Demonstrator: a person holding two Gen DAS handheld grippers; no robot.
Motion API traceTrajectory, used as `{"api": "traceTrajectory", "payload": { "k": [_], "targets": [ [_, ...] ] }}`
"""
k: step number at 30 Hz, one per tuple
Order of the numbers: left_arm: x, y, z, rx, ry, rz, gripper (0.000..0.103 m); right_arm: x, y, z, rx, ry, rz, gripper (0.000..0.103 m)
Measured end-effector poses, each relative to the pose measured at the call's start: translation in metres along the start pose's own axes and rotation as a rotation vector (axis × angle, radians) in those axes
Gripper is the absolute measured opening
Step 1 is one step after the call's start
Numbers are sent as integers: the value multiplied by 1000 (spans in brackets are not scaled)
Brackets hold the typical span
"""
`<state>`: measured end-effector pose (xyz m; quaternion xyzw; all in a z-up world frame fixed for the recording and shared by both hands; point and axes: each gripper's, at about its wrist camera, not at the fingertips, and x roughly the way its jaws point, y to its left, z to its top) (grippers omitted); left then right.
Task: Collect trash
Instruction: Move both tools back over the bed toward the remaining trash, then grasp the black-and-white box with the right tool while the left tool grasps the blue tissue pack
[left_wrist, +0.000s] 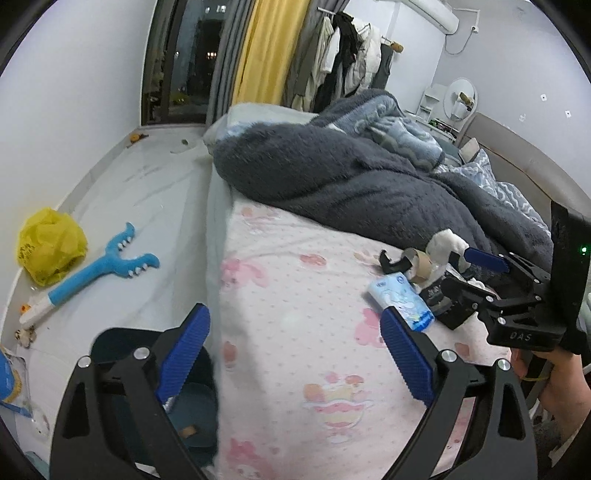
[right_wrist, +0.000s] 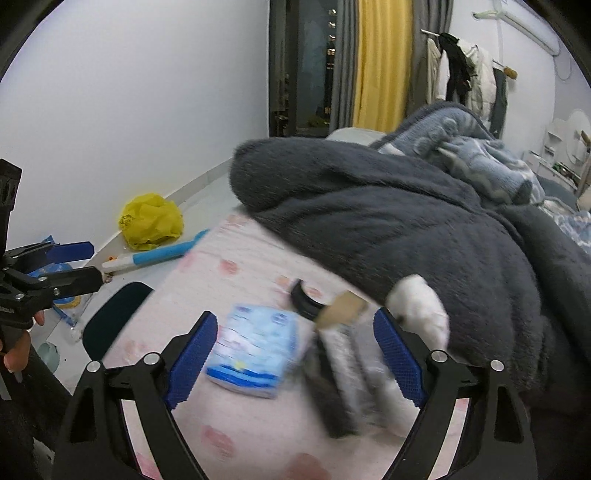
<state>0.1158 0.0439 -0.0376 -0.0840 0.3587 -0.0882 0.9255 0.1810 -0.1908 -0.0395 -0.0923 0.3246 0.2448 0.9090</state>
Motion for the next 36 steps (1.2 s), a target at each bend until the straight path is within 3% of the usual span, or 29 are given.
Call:
{"api": "traceTrajectory", "payload": {
  "k": [5,9,23,32,36],
  "targets": [
    [15,-14,-3,-13,28,-23,95,2,-15,-10,-1,26,5,65],
    [26,-26,-5,-15,50,-33,95,-2,-23,-18,-2,23,30,57],
    [55,-64,-13,-4,99,-46,95,-18,-38,-30,23,0,119,46],
    [63,-85,-14,4,91,-42,95,-5,-28,-40,-24,72,111,21],
    [69,-96,-17,25,97,-39,95,-5,-31,-44,-20,84,89,16]
  ]
}}
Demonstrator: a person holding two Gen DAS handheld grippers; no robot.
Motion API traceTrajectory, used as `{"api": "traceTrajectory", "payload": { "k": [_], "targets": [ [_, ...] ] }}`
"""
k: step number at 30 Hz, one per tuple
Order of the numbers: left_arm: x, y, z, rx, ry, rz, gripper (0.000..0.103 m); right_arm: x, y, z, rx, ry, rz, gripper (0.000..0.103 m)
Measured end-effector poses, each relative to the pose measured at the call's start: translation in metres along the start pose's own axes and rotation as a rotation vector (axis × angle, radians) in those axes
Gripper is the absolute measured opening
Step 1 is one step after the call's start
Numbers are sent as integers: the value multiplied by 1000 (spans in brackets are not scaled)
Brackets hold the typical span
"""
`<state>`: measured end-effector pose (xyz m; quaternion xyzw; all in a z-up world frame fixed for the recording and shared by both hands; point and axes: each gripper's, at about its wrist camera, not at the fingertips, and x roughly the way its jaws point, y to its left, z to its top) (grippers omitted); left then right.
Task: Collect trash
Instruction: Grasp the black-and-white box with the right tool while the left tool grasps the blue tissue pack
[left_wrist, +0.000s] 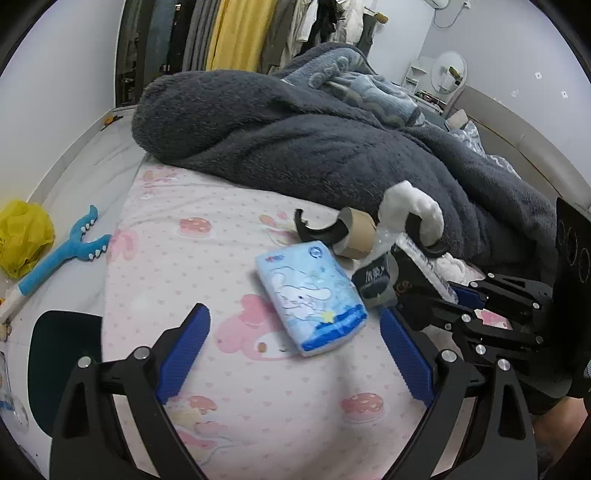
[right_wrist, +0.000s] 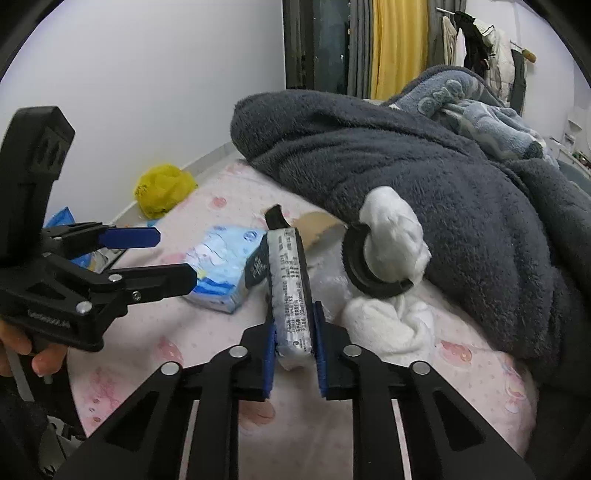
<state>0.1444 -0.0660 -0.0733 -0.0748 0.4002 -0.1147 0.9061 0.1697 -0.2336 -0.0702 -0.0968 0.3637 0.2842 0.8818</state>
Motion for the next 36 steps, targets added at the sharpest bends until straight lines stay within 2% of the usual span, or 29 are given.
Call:
{"api": "traceTrajectory", "payload": {
  "k": [8,17,25,28,29,36],
  "targets": [
    [12,-14,-3,25,9,29,94,-18,-13,-3,78,-37,34,15],
    [26,-20,-2,39,16,105,94,-51,-35,-7,209,-134,116,15],
    [34,-23,1,44,14,156,84,-56,-38,-17,259,-119,133,15],
    [35,-26,1,77,16,159,73,-54,-34,-17,258,-98,127,15],
    [35,-27,1,88,18,159,65,-53,-32,-16,257,-94,126,15],
    [29,-24,1,109,15,106,58,-47,-27,-10,275,-77,100,15]
  ]
}}
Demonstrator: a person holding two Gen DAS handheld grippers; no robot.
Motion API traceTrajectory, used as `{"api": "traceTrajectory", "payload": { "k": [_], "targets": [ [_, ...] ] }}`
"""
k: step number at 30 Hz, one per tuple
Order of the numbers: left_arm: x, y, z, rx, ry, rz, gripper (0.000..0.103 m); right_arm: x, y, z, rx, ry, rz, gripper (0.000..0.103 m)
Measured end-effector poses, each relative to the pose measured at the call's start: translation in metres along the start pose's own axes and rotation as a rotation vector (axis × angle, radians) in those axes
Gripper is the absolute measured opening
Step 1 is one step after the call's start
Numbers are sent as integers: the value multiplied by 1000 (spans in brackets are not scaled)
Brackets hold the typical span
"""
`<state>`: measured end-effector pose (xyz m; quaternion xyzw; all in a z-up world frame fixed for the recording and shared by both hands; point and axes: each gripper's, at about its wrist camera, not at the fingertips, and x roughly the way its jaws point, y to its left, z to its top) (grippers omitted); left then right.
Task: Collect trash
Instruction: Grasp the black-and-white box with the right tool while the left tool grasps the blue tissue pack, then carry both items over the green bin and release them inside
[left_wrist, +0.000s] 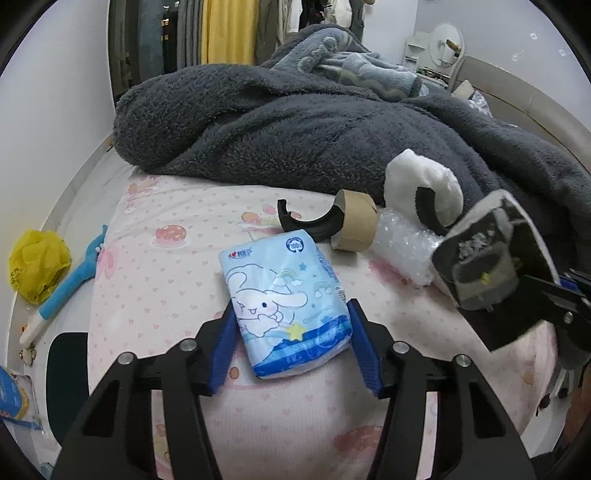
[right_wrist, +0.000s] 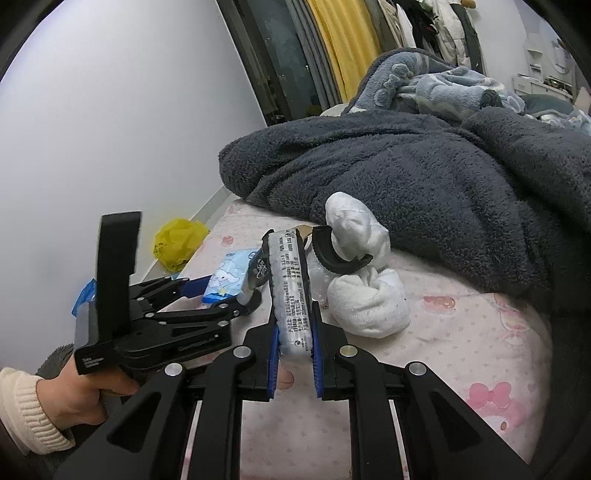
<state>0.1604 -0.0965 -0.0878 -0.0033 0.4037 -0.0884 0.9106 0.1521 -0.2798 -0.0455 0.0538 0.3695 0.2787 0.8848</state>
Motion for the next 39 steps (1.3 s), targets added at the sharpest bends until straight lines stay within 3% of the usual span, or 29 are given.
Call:
{"api": "traceTrajectory", "payload": {
  "k": [14,25,39],
  "targets": [
    [-27,35,-3,49,-44,-86,55,25,27,29,17,-21,-26,15],
    [-49,105,-16,15,-44,-80,55,71,85,52,-39,6,-5,15],
    [-43,202,-50,-102,132,3,56,129,169,61,-140,66,68,15]
  ]
}}
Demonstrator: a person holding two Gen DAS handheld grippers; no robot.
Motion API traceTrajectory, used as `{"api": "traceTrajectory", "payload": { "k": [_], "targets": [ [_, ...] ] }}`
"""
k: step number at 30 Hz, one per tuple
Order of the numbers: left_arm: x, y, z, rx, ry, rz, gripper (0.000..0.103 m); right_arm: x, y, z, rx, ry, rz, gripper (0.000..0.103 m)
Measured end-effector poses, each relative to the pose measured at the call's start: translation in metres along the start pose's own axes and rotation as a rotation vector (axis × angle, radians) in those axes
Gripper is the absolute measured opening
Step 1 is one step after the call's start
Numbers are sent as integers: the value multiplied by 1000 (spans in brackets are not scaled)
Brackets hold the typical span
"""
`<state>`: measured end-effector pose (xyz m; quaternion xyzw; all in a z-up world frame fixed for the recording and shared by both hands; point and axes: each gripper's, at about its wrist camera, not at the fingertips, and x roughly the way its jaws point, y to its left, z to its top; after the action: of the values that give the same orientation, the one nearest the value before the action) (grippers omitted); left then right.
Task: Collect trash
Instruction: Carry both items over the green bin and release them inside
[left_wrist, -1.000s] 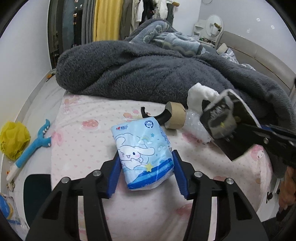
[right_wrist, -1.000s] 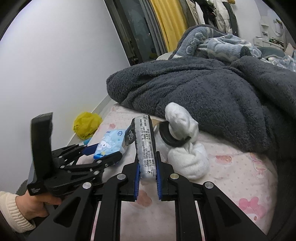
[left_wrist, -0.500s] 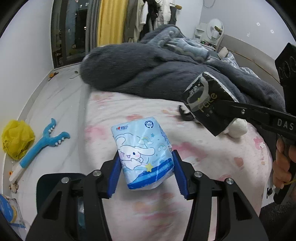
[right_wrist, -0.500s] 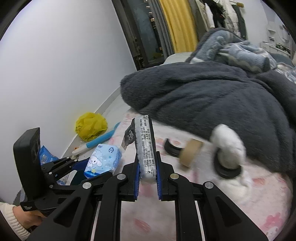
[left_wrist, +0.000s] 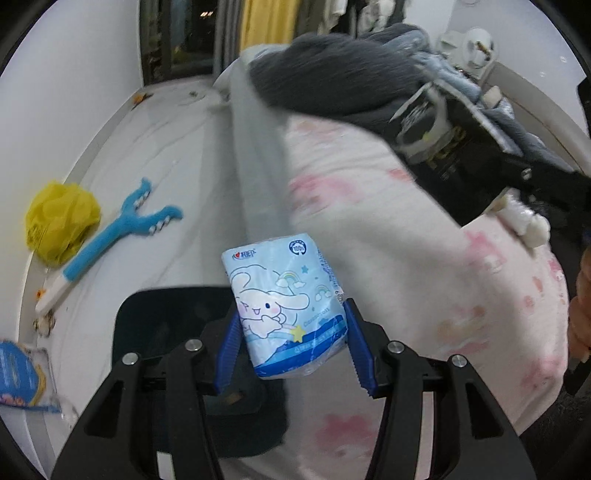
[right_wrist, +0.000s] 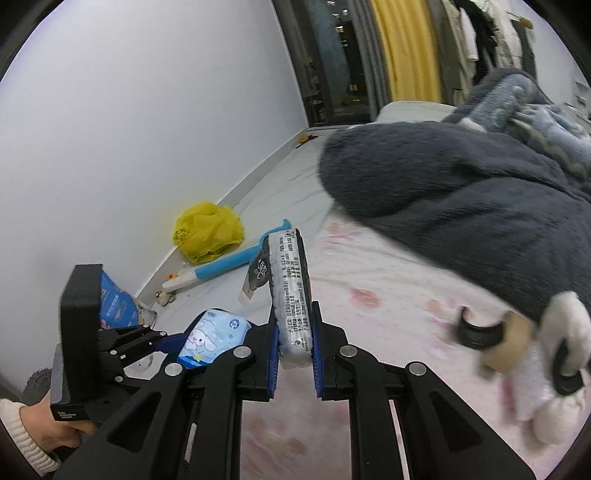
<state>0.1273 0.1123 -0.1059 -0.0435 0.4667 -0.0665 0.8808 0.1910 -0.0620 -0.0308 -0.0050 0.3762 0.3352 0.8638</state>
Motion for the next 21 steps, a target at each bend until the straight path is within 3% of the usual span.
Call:
{"api": "traceTrajectory", "payload": {
  "k": [13,21],
  "targets": [
    [20,69,-39,-114,209,10,56,59,76,-1,-94,102,74,15],
    [19,101,-54,-181,273,11,74,96,94,-5,-83,182,80,15]
  ]
}}
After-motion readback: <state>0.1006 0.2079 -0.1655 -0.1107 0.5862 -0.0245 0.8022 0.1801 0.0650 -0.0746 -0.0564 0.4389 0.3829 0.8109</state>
